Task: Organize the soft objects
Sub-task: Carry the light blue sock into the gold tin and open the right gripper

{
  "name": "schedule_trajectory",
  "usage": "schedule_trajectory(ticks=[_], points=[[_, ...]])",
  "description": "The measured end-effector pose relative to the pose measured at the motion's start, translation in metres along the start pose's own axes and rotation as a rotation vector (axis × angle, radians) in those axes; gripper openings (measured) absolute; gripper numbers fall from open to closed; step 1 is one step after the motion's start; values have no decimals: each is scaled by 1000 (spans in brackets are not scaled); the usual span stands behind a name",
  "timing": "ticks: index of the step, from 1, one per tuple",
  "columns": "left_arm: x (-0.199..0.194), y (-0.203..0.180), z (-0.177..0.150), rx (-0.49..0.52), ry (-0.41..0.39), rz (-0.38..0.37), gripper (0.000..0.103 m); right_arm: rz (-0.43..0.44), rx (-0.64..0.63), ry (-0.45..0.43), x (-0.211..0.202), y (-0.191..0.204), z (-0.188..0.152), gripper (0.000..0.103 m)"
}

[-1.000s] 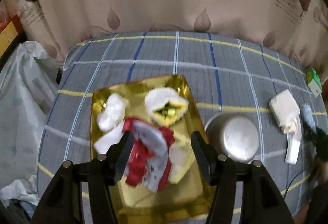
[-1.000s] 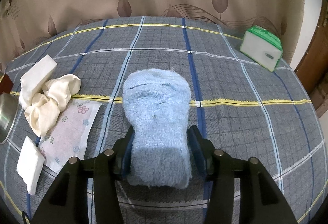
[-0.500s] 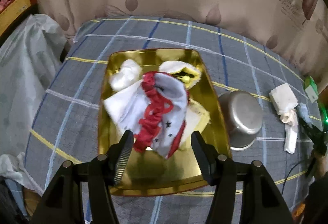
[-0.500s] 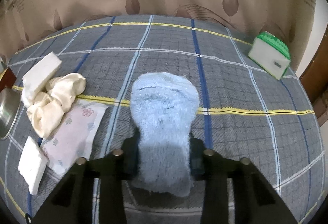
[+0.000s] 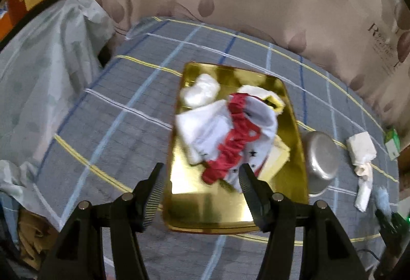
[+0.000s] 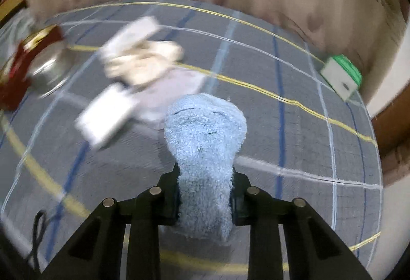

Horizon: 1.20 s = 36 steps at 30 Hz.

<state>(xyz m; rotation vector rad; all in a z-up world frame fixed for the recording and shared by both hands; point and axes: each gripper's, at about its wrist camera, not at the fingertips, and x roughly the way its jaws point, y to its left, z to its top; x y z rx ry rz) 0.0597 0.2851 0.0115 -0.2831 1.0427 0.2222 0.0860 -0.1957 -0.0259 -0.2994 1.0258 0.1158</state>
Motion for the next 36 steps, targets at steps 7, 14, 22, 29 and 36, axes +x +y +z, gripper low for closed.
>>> schedule_trajectory(ticks=[7, 14, 22, 29, 36], points=[[-6, 15, -7, -14, -43, 70, 60, 215, -135, -13, -47, 73, 2, 26], [-13, 41, -12, -69, -90, 154, 60, 367, -274, -93, -69, 166, 41, 26], [-8, 72, -19, -131, -107, 225, 60, 449, -407, -138, -72, 254, 80, 26], [-4, 95, -18, -189, -108, 218, 60, 482, -449, -141, -55, 317, 107, 26], [3, 111, -20, -251, -75, 227, 60, 488, -473, -125, -35, 359, 119, 26]])
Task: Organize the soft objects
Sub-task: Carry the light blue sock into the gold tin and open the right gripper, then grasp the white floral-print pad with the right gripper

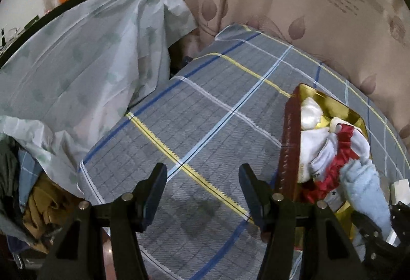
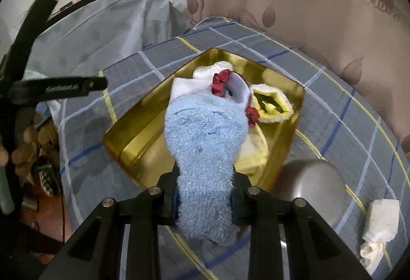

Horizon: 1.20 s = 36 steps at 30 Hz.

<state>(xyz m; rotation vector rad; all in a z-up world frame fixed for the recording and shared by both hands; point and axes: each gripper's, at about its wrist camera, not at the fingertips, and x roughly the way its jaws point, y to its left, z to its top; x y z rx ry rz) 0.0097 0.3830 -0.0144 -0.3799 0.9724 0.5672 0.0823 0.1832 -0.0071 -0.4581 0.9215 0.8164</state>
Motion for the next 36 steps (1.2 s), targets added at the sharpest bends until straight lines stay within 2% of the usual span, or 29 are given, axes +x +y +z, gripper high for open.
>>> schedule_trajectory(ticks=[7, 12, 17, 22, 25, 28, 31, 36], points=[[4, 1, 0, -11, 20, -12, 60, 15, 0, 23, 32, 19, 15, 29], [6, 0, 0, -10, 28, -14, 60, 13, -14, 36, 43, 33, 14, 49], [4, 0, 0, -19, 18, -16, 60, 2, -45, 13, 18, 41, 10, 71], [1, 0, -1, -25, 7, -17, 60, -1, -38, -29, -18, 35, 1, 73], [-1, -3, -2, -13, 5, -14, 60, 0, -1, -72, -43, 24, -7, 78], [-5, -5, -2, -2, -3, -16, 60, -8, 42, -110, -66, 6, -14, 78], [-9, -7, -2, -1, -14, -24, 60, -73, 95, -141, -91, -23, -29, 78], [-20, -13, 0, 18, -30, -39, 60, -245, 223, -96, -120, -95, -70, 78]])
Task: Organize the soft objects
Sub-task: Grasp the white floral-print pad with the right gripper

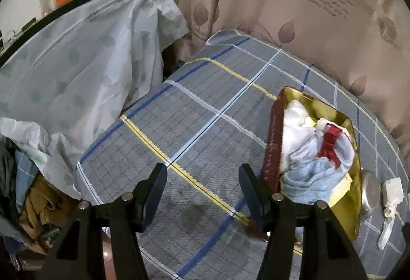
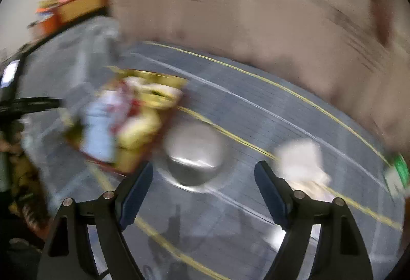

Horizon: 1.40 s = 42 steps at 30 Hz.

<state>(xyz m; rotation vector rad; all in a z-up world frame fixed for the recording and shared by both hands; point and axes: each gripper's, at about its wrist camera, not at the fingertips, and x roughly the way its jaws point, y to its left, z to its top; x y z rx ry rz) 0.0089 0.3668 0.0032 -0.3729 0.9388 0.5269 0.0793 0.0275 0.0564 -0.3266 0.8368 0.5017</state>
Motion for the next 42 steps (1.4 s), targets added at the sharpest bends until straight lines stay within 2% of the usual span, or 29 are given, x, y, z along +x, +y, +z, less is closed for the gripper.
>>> schedule_trajectory(ticks=[6, 8, 11, 14, 20, 25, 31, 34, 42], points=[[-14, -15, 0, 29, -18, -17, 60, -218, 195, 93, 5, -117, -42, 79], [-18, -22, -1, 45, -12, -29, 60, -280, 244, 151, 14, -152, -58, 79], [-29, -37, -4, 102, -18, -29, 60, -311, 278, 209, 29, -184, -76, 79], [-40, -55, -6, 149, -29, -38, 60, -266, 323, 227, 40, -200, -85, 79], [-50, -98, -13, 239, -22, -72, 60, -160, 355, 281, 75, -200, -88, 80], [-46, -138, -23, 312, 2, -99, 60, -156, 355, 265, 91, -195, -88, 98], [-39, -190, -43, 430, 40, -125, 60, -140, 308, 232, 96, -191, -88, 96], [-38, -211, -52, 472, 50, -149, 60, -142, 321, 223, 88, -197, -95, 96], [-35, -261, -77, 583, 92, -215, 60, -84, 312, 223, 66, -200, -115, 96]])
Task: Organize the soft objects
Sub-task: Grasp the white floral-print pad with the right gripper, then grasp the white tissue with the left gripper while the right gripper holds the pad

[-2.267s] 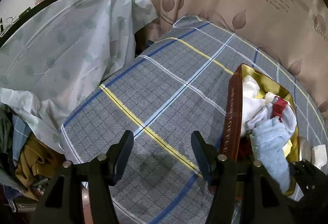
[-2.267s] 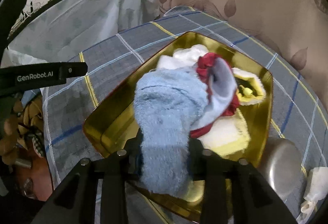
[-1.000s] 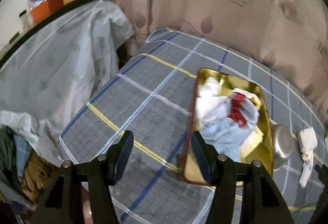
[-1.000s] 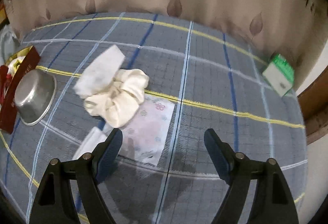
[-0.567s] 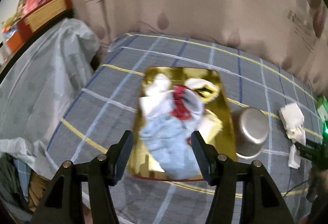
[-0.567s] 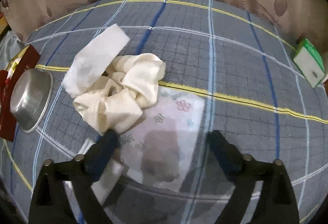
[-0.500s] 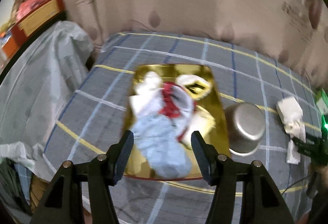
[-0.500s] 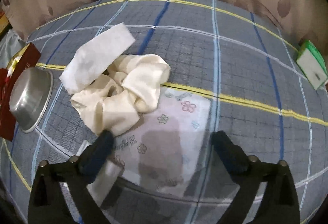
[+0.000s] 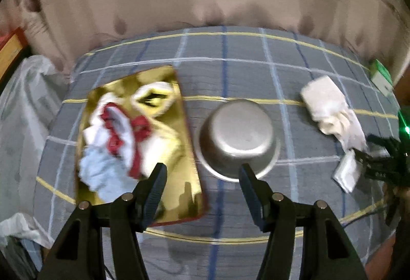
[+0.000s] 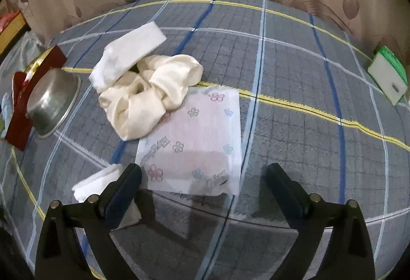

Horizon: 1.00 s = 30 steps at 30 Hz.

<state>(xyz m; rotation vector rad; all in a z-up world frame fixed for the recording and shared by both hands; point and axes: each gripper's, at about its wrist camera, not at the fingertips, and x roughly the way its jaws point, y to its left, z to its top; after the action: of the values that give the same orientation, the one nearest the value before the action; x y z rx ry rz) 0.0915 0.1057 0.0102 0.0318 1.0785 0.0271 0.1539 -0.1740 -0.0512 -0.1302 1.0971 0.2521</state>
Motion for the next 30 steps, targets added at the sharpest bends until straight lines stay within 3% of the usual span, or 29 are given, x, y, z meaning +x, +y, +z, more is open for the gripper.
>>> schedule_trajectory(ticks=[9, 13, 16, 20, 23, 28, 30], points=[[6, -59, -4, 133, 17, -80, 60, -54, -49, 20, 21, 15, 26, 100], [7, -79, -5, 178, 22, -104, 60, -47, -47, -1, 21, 9, 26, 94], [13, -92, -5, 204, 42, -116, 60, -37, -59, -17, 17, 4, 21, 80], [20, -108, -7, 233, 55, -128, 60, -49, -38, -45, 7, -7, 18, 37], [23, -117, -7, 248, 64, -134, 60, -70, -6, -58, 3, -19, 15, 28], [24, -130, -8, 273, 69, -156, 60, -60, 17, -55, -4, -33, 6, 31], [25, -136, -7, 284, 66, -162, 60, -71, 28, -59, -7, -38, 2, 51]])
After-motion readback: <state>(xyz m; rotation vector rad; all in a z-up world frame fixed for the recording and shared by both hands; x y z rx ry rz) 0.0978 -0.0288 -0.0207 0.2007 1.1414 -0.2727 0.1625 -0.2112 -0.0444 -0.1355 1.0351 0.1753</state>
